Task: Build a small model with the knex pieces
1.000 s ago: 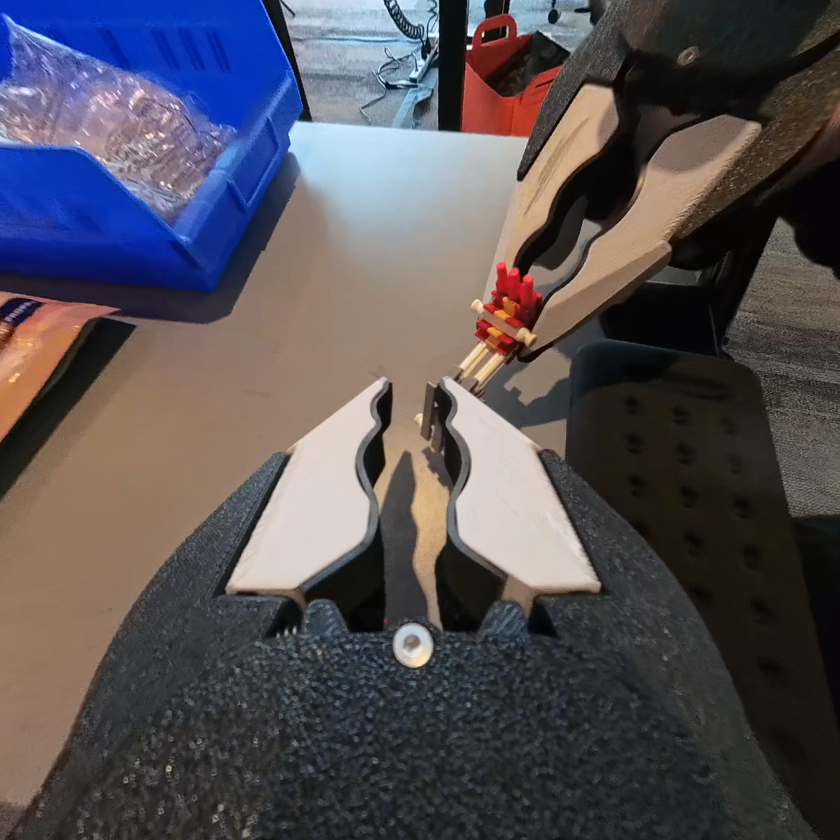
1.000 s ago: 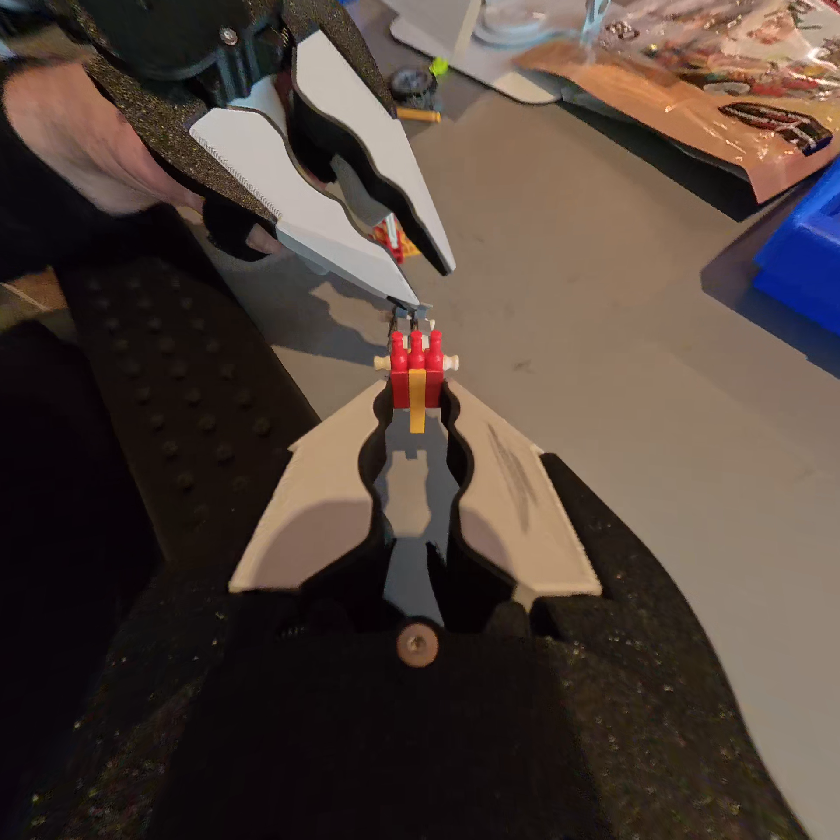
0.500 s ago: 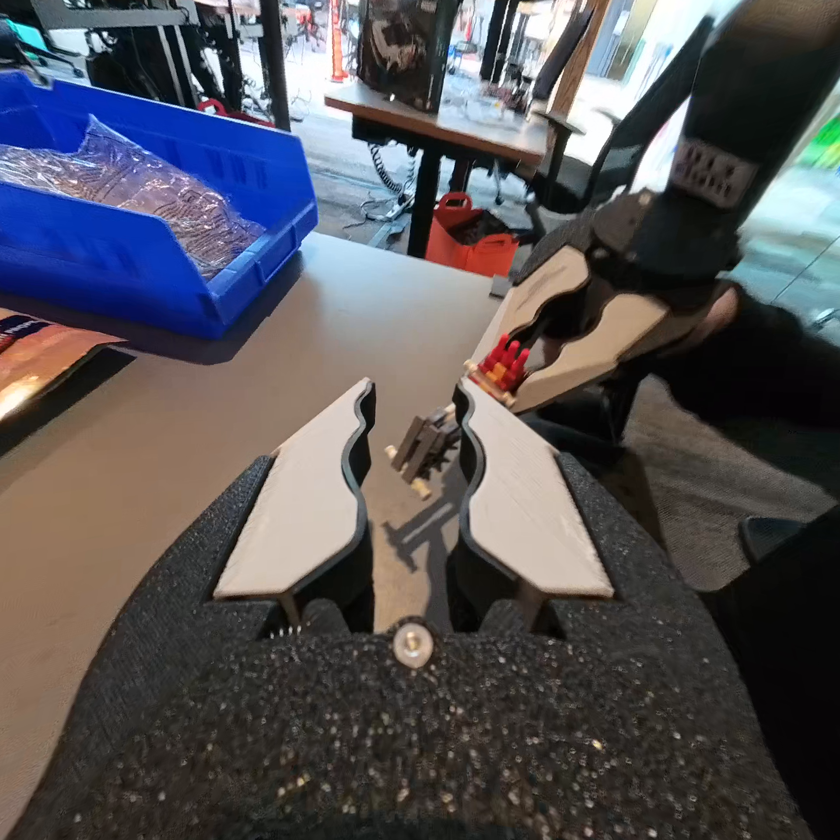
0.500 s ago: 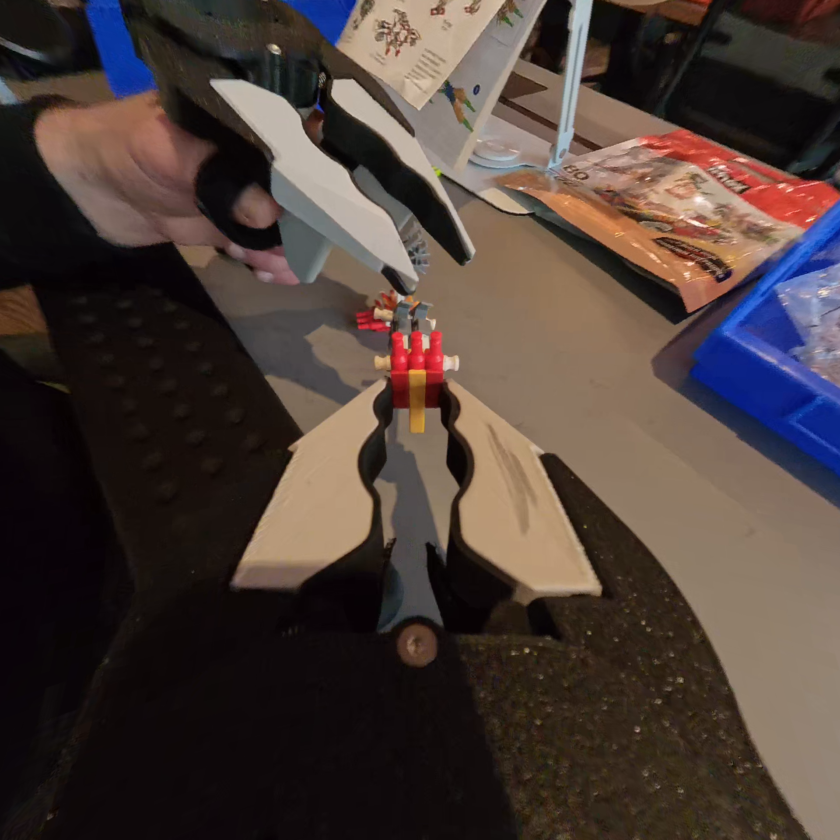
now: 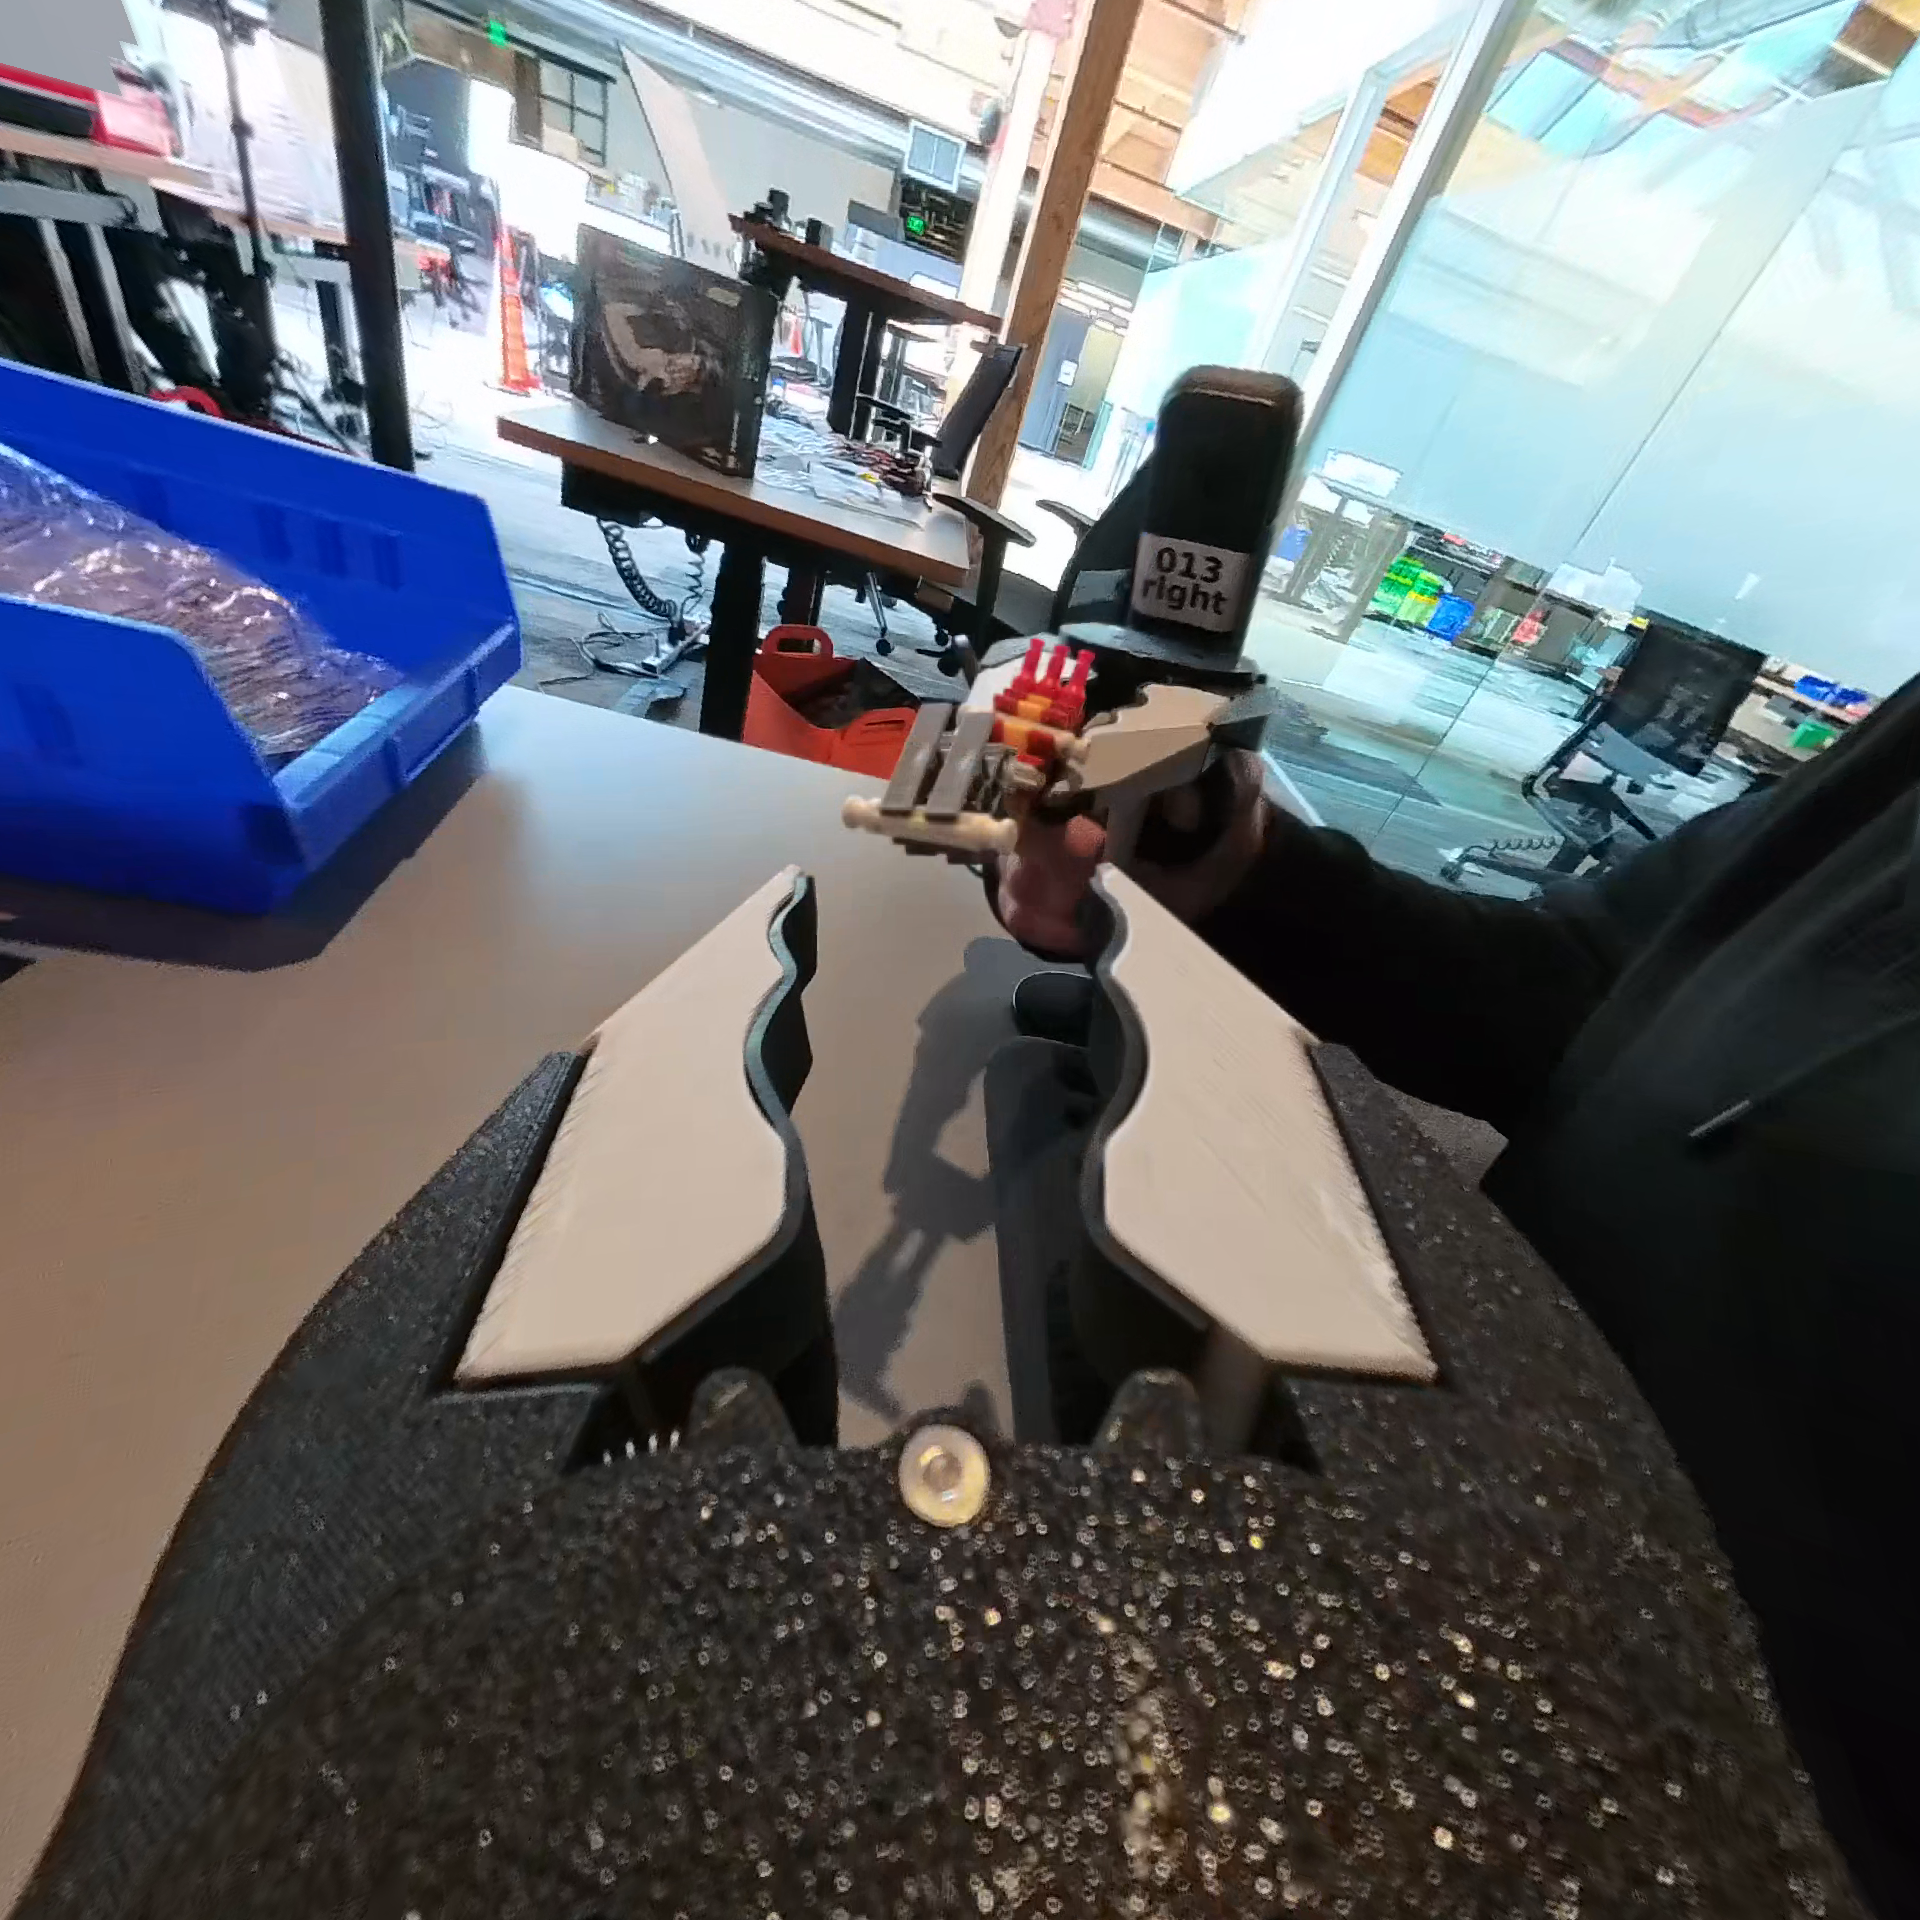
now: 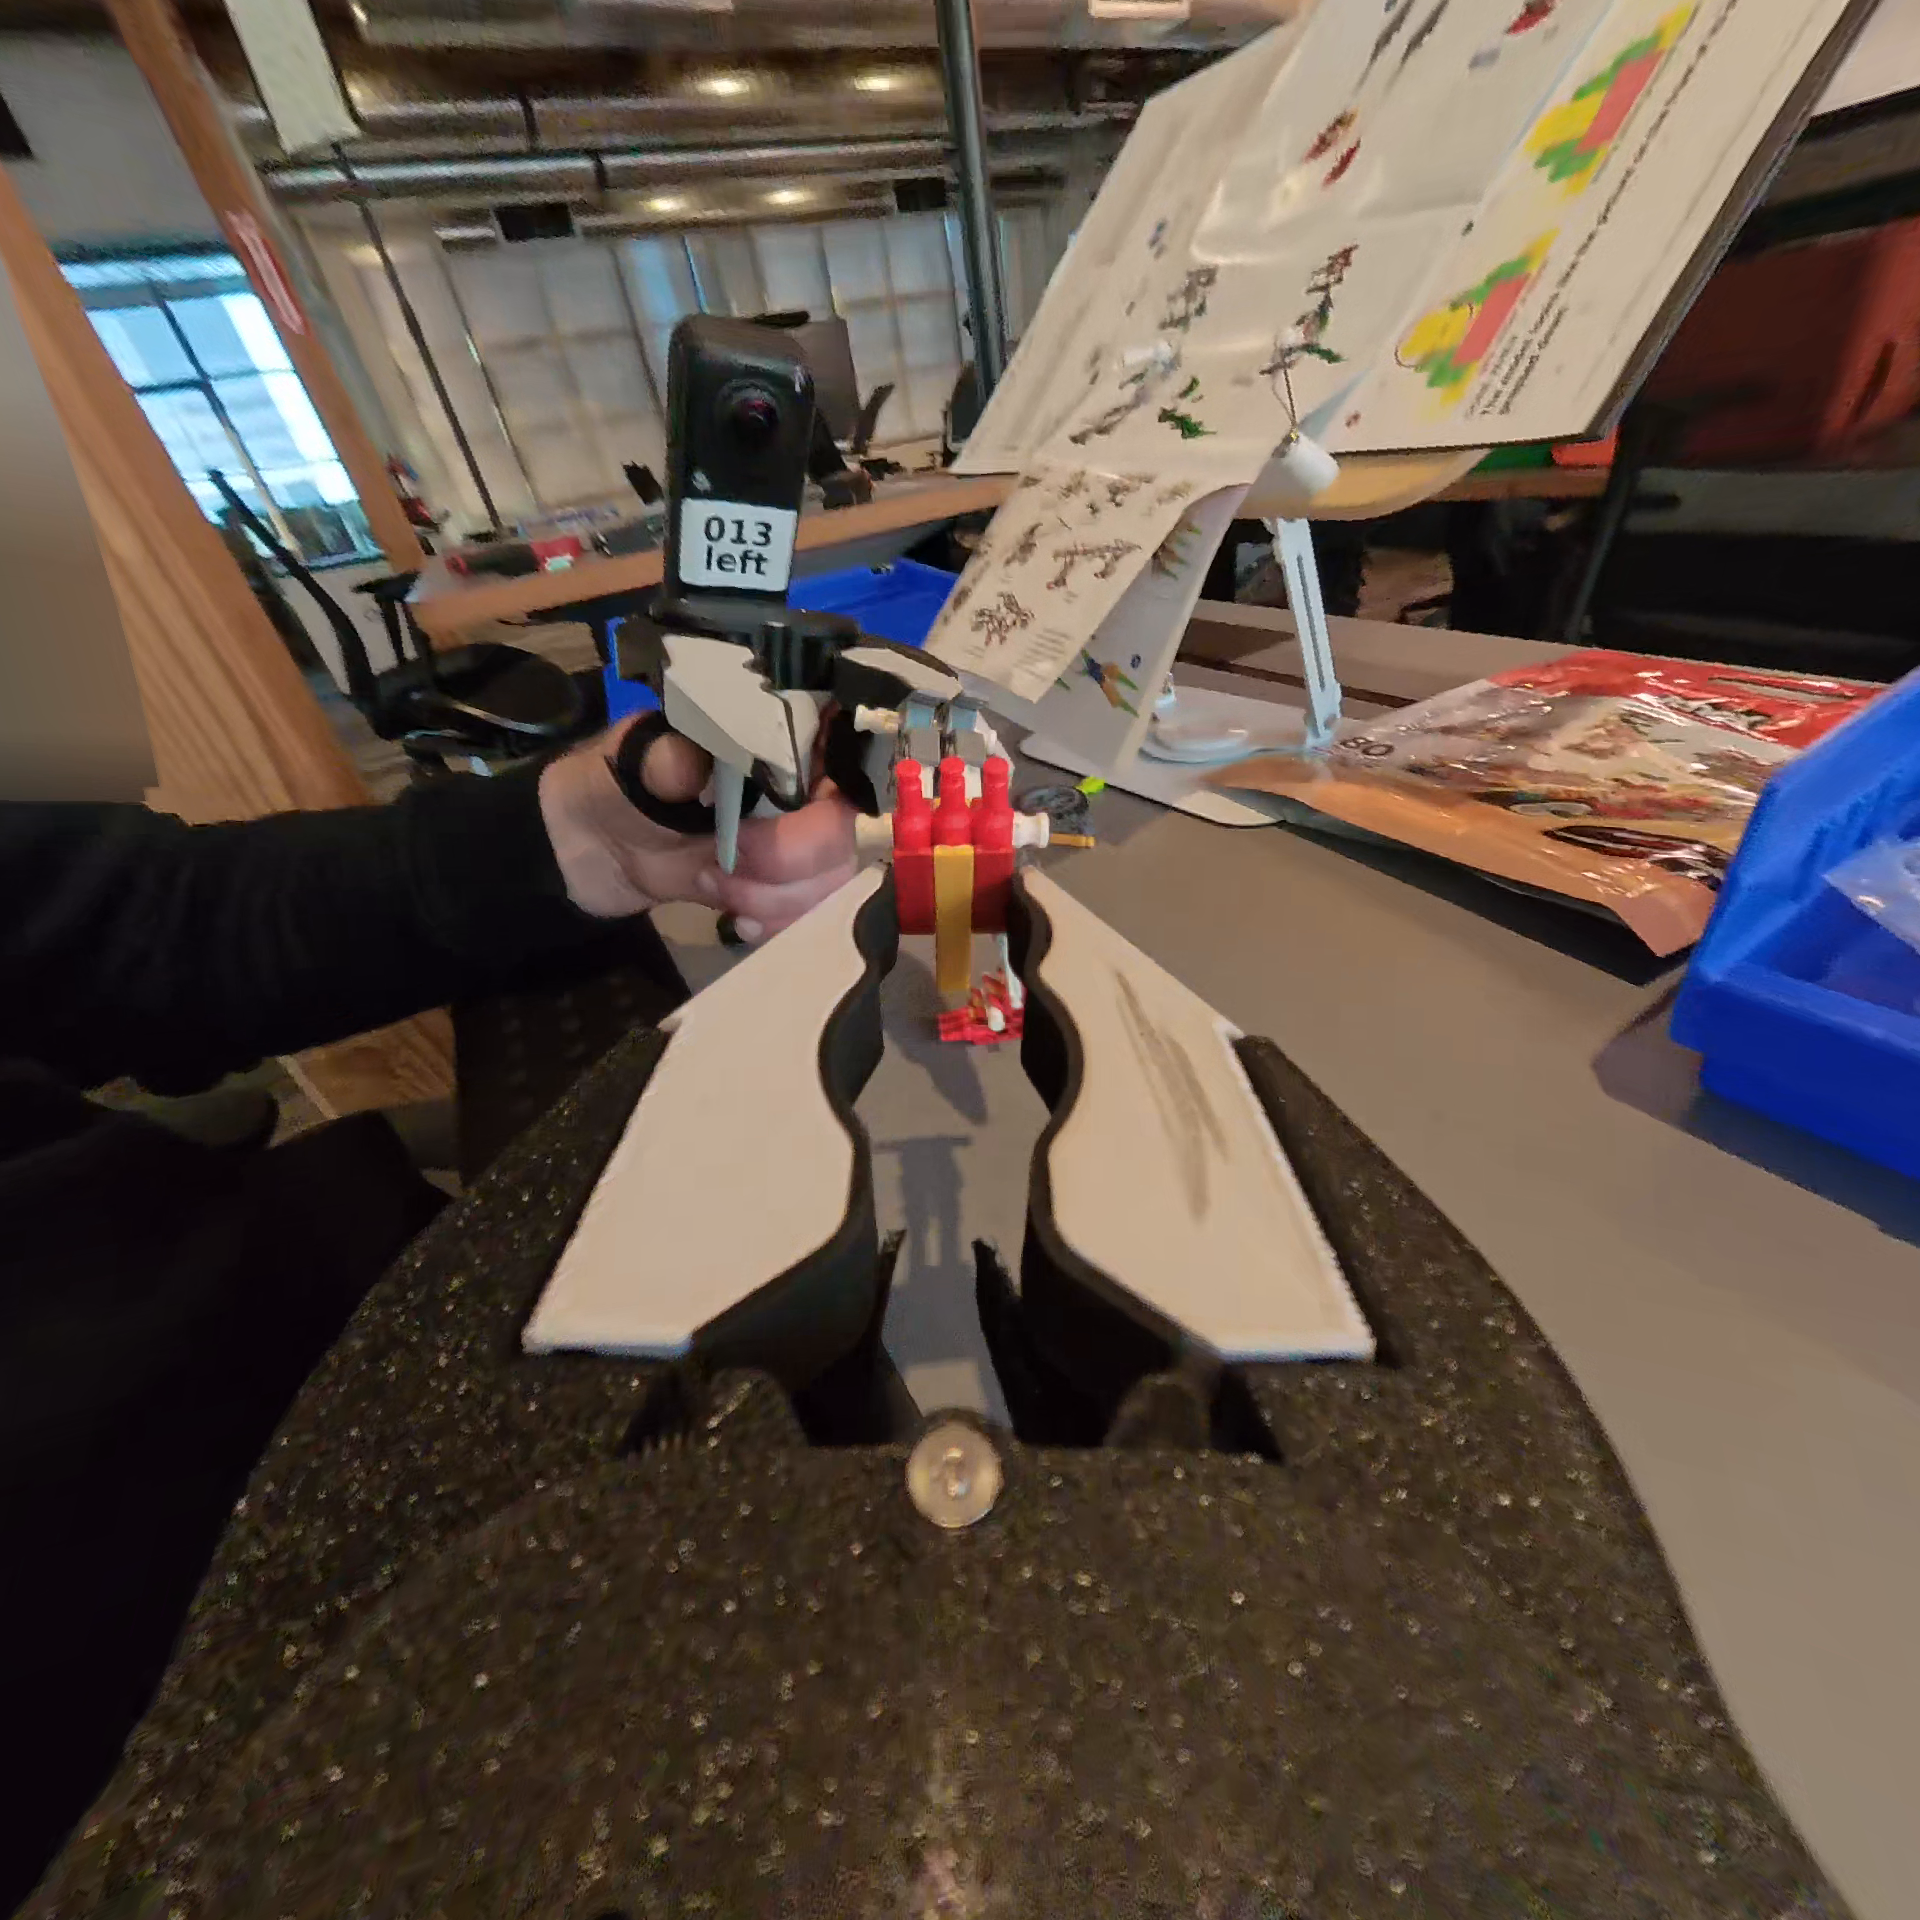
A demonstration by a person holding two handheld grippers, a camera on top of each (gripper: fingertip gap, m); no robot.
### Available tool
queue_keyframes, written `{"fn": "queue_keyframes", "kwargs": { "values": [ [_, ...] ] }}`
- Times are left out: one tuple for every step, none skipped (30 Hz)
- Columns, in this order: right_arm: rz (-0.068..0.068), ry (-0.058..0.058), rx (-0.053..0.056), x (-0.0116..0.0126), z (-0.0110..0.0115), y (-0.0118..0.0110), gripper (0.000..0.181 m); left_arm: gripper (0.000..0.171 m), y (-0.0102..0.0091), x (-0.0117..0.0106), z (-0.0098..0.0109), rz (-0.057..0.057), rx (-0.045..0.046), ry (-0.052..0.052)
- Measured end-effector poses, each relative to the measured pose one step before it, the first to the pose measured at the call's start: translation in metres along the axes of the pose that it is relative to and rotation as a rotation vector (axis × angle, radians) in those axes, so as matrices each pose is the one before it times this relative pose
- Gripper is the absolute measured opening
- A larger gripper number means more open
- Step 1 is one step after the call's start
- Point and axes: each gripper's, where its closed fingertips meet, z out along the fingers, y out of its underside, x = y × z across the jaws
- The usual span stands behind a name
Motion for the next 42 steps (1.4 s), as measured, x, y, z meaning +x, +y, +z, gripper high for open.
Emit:
{"fn": "queue_keyframes", "kwargs": {
  "values": [
    [0.0079,-0.0209,0.0080,-0.00218,0.00056,-0.00082,0.019,0.051,-0.00081,0.00251,0.00120,0.0139,0.00579,0.0055],
    [0.0033,-0.0152,0.0076,-0.00159,0.00059,-0.00069,0.019,0.050,-0.00158,0.00362,0.00059,0.0027,0.00970,0.0170],
    [0.0000,-0.0094,0.0086,-0.00094,0.00047,-0.00096,0.019,0.050,-0.00255,0.00298,0.00007,-0.0063,0.01636,0.0174],
    [0.0027,-0.0141,0.0046,-0.00152,0.00066,-0.00064,0.019,0.050,-0.00280,0.00157,-0.00034,-0.0054,0.01985,0.0097],
    [0.0005,-0.0133,0.0057,-0.00163,0.00055,-0.00084,0.019,0.049,-0.00190,0.00106,-0.00064,-0.0038,0.01391,0.0069],
    [-0.0009,-0.0081,0.0073,-0.00098,0.00043,-0.00124,0.019,0.048,-0.00149,0.00149,-0.00055,-0.0051,0.01074,0.0095],
    [0.0032,-0.0128,0.0032,-0.00142,0.00066,-0.00073,0.019,0.045,-0.00187,0.00104,-0.00059,-0.0046,0.01459,0.0072],
    [0.0006,-0.0145,0.0003,-0.00194,0.00067,-0.00034,0.019,0.042,-0.00200,0.00118,-0.00062,0.0003,0.01519,0.0061],
    [-0.0043,-0.0086,-0.0011,-0.00117,0.00060,-0.00007,0.019,0.039,-0.00251,0.00148,-0.00076,0.0046,0.01656,0.0069],
    [-0.0025,-0.0071,0.0006,-0.00116,0.00052,-0.00041,0.019,0.038,-0.00160,0.00109,-0.00041,0.0013,0.00905,0.0043],
    [0.0007,-0.0096,-0.0016,-0.00125,0.00063,-0.00006,0.019,0.036,-0.00022,0.00078,-0.00004,-0.0008,0.00080,0.0051],
    [-0.0020,-0.0072,-0.0024,-0.00109,0.00061,0.00031,0.019,0.036,0.00057,0.00077,0.00021,0.0015,-0.00177,0.0044],
    [-0.0026,-0.0017,0.0003,-0.00031,0.00049,0.00002,0.019,0.035,-0.00027,-0.00027,-0.00003,0.0077,0.00434,-0.0046],
    [0.0011,-0.0016,0.0030,0.00004,0.00014,-0.00028,0.019,0.035,0.00003,-0.00006,-0.00008,0.0032,0.00148,-0.0027],
    [0.0028,-0.0054,0.0031,-0.00049,-0.00004,-0.00032,0.019,0.035,-0.00006,0.00080,-0.00001,-0.0036,-0.00081,0.0057],
    [0.0009,-0.0034,0.0040,-0.00046,-0.00004,-0.00029,0.019,0.034,-0.00022,0.00065,-0.00014,-0.0009,0.00053,0.0048],
    [0.0002,-0.0001,0.0013,-0.00012,0.00027,0.00004,0.019,0.034,-0.00040,0.00018,-0.00021,0.0056,0.00401,-0.0012],
    [0.0007,-0.0007,0.0007,-0.00013,0.00014,0.00010,0.019,0.034,-0.00013,0.00022,-0.00029,0.0044,0.00106,-0.0003],
    [0.0015,-0.0018,0.0016,-0.00035,0.00011,-0.00013,0.019,0.034,-0.00002,0.00059,-0.00021,0.0053,-0.00095,0.0023],
    [0.0047,0.0030,-0.0011,0.00056,0.00028,0.00021,0.020,0.034,-0.00028,-0.00034,-0.00014,0.0130,-0.00041,-0.0068],
    [0.0056,0.0114,-0.0125,0.00229,0.00042,0.00206,0.020,0.034,0.00043,-0.00112,0.00001,0.0226,-0.00614,-0.0163],
    [-0.0001,0.0146,-0.0175,0.00283,-0.00007,0.00277,0.024,0.034,0.00135,-0.00033,-0.00015,0.0301,-0.01514,-0.0136],
    [-0.0025,0.0279,-0.0084,0.00454,-0.00099,0.00118,0.034,0.034,-0.00010,0.00088,-0.00060,0.0265,-0.00904,-0.0058],
    [-0.0041,0.0457,-0.0057,0.00681,-0.00182,0.00022,0.046,0.034,-0.00052,0.00009,-0.00108,0.0274,-0.00846,-0.0104],
    [-0.0213,0.0487,-0.0049,0.00604,-0.00287,0.00003,0.050,0.034,-0.00002,-0.00073,-0.00165,0.0362,-0.01362,-0.0172],
    [-0.0301,0.0379,-0.0066,0.00340,-0.00314,0.00008,0.050,0.034,-0.00009,-0.00109,-0.00209,0.0352,-0.01300,-0.0183],
    [-0.0279,0.0249,-0.0044,0.00137,-0.00323,-0.00057,0.050,0.034,0.00235,-0.00048,-0.00165,0.0367,-0.02609,-0.0134],
    [-0.0292,0.0214,0.0032,0.00048,-0.00340,-0.00228,0.047,0.034,0.00397,0.00066,-0.00100,0.0387,-0.03149,-0.0074],
    [-0.0347,0.0158,-0.0158,-0.00043,-0.00219,-0.00008,0.046,0.034,0.00300,0.00073,-0.00085,0.0258,-0.01899,-0.0051],
    [-0.0360,0.0129,-0.0356,-0.00047,-0.00049,0.00237,0.046,0.034,0.00311,0.00050,-0.00059,0.0133,-0.01575,-0.0038],
    [-0.0424,0.0089,-0.0267,-0.00176,0.00073,0.00122,0.043,0.034,0.00372,0.00065,-0.00008,0.0148,-0.01637,-0.0024],
    [-0.0448,-0.0227,-0.0276,-0.00741,0.00240,0.00164,0.037,0.034,0.00325,0.00141,0.00025,0.0111,-0.01257,0.0017],
    [-0.0364,-0.0303,-0.0232,-0.00898,0.00466,0.00097,0.035,0.034,0.00315,0.00196,0.00088,0.0027,-0.01276,0.0084],
    [-0.0283,-0.0232,-0.0080,-0.00767,0.00599,-0.00077,0.034,0.034,0.00251,0.00193,0.00112,0.0043,-0.00999,0.0069],
    [-0.0183,-0.0266,-0.0098,-0.00706,0.00693,0.00037,0.031,0.034,0.00151,0.00087,0.00073,0.0048,-0.00518,0.0001],
    [-0.0116,-0.0198,-0.0162,-0.00452,0.00717,0.00193,0.031,0.034,0.00111,0.00137,0.00045,0.0051,-0.00426,0.0037],
    [-0.0049,-0.0064,-0.0131,-0.00113,0.00654,0.00217,0.031,0.034,0.00148,0.00169,0.00006,0.0049,-0.00678,0.0055],
    [0.0060,-0.0173,-0.0052,-0.00162,0.00541,0.00145,0.031,0.034,0.00193,0.00058,-0.00019,0.0042,-0.00758,-0.0012],
    [0.0141,-0.0260,-0.0033,-0.00231,0.00468,0.00158,0.031,0.034,0.00256,0.00041,-0.00026,0.0026,-0.00902,-0.0012],
    [0.0200,-0.0303,-0.0094,-0.00232,0.00460,0.00292,0.031,0.034,0.00283,0.00113,-0.00022,-0.0002,-0.00780,0.0053],
    [0.0155,-0.0282,-0.0134,-0.00194,0.00416,0.00375,0.031,0.034,0.00269,0.00073,0.00009,-0.0014,-0.00702,0.0030],
    [0.0019,-0.0117,-0.0062,-0.00014,0.00343,0.00293,0.031,0.034,0.00249,-0.00022,0.00028,0.0039,-0.00750,-0.0028]
  ]
}}
